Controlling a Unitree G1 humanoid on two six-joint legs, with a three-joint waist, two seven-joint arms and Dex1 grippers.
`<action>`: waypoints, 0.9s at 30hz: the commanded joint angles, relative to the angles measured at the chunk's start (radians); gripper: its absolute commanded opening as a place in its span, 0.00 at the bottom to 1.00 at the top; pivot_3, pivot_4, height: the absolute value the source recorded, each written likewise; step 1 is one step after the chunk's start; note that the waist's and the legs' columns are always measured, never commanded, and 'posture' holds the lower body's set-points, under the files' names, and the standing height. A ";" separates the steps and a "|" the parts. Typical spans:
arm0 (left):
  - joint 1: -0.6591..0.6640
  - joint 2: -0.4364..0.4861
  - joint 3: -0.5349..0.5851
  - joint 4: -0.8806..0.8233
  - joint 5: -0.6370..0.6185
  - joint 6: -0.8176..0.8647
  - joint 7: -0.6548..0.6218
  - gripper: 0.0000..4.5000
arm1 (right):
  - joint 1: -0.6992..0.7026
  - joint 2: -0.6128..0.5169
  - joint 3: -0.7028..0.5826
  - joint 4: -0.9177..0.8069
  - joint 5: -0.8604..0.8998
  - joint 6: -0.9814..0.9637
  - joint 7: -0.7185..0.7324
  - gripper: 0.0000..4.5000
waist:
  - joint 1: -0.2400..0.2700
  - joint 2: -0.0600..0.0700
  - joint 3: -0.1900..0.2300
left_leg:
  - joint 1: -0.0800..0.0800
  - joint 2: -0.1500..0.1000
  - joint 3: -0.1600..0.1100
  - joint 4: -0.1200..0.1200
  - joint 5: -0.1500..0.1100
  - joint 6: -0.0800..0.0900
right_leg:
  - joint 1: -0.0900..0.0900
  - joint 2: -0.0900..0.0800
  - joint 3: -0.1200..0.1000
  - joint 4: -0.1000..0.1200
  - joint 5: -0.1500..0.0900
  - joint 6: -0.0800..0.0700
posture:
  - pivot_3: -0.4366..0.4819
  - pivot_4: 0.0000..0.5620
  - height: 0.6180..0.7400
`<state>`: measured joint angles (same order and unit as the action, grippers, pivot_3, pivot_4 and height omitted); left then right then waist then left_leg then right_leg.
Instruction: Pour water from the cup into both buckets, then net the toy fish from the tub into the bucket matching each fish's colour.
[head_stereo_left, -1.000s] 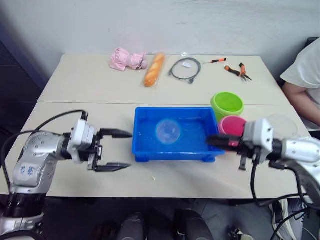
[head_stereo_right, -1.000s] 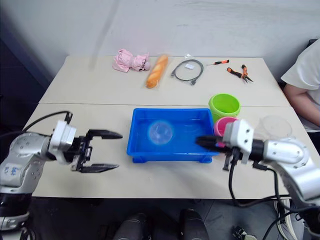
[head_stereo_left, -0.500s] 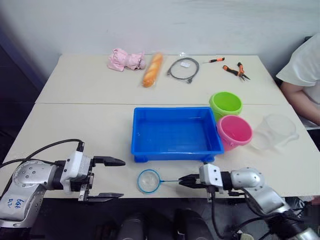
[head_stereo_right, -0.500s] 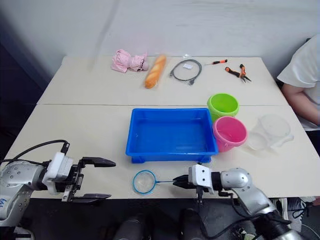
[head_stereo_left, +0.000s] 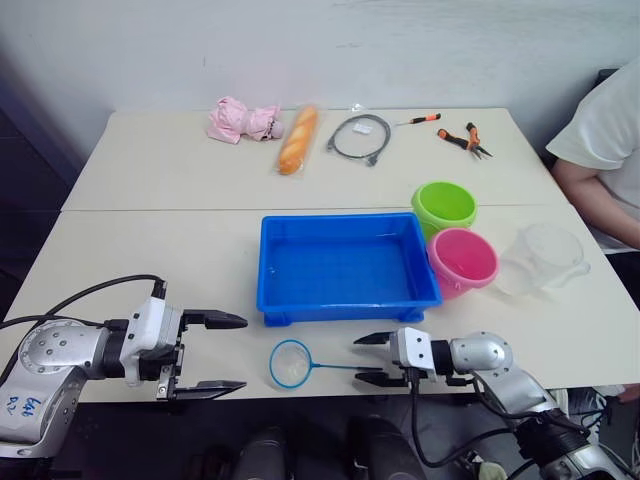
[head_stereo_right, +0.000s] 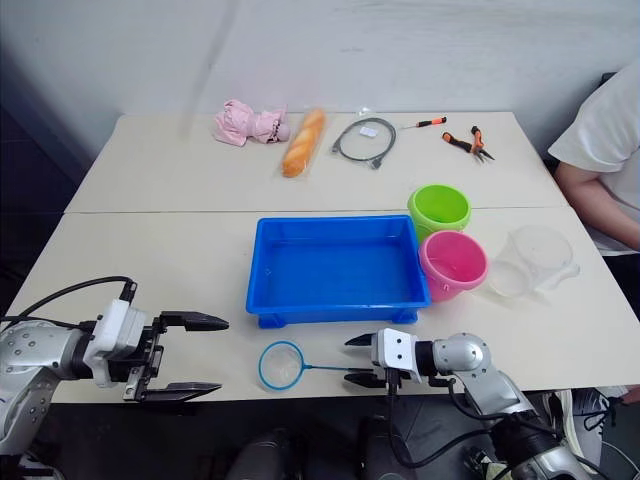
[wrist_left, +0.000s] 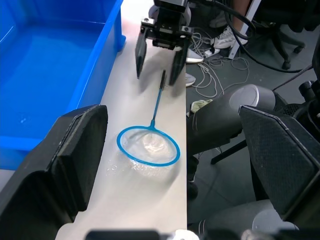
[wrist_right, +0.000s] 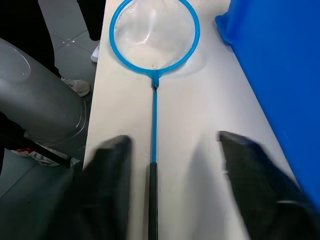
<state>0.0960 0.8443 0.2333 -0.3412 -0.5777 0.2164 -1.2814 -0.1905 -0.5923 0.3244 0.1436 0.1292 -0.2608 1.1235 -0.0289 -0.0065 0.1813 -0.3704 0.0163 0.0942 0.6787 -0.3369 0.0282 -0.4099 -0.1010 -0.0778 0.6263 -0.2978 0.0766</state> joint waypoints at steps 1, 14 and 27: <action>0.023 0.037 0.059 0.002 -0.030 0.029 -0.010 1.00 | 0.071 -0.070 -0.087 -0.174 0.091 0.059 0.013 0.98 | 0.000 0.000 0.000 | 0.000 0.000 0.000 0.000 0.000 0.000 | 0.000 0.000 0.000 0.000 0.000 0.000 | 0.48 0.27 0.99; 0.069 0.031 0.176 0.227 0.136 -0.150 0.079 1.00 | 0.406 -0.326 -0.564 -0.398 0.340 0.123 0.093 0.98 | 0.002 0.002 0.001 | 0.000 0.000 0.000 -0.003 0.000 0.001 | 0.000 0.000 0.000 -0.003 0.000 0.000 | 0.48 0.27 0.99; 0.118 0.008 0.242 0.449 0.246 -0.369 0.185 1.00 | 0.544 -0.386 -0.966 -0.176 0.299 0.065 0.156 0.98 | 0.007 0.000 -0.001 | 0.002 -0.001 0.001 -0.014 -0.001 0.003 | 0.000 -0.001 0.000 -0.008 0.000 0.000 | 0.48 0.27 0.99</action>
<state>0.1995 0.8538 0.4532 0.1296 -0.3250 -0.1438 -1.1043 0.3599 -0.9893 -0.6004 -0.0296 0.4188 -0.1905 1.2937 -0.0224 -0.0068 0.1805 -0.3679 0.0156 0.0947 0.6647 -0.3370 0.0304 -0.4106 -0.1020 -0.0778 0.6188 -0.2979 0.0762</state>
